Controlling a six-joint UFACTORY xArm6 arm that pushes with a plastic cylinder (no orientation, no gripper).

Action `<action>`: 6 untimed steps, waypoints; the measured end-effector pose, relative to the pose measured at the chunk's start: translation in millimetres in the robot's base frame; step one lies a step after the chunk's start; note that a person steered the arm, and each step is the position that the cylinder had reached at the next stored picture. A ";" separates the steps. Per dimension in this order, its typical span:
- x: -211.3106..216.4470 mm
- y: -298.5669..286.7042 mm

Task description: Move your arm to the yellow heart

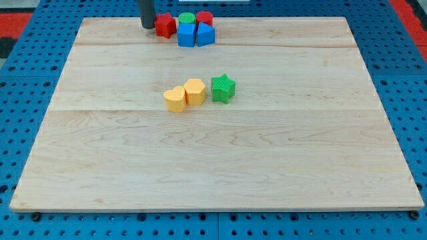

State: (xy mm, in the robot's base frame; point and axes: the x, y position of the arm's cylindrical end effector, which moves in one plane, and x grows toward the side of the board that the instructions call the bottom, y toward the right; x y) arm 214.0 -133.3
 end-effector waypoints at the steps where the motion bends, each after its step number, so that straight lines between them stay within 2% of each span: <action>1: 0.0 8.0; 2: 0.0 11.0; 3: 14.1 -13.0; 4: 53.8 -38.3; 6: 177.7 -31.2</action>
State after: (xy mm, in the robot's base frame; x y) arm 391.7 -164.4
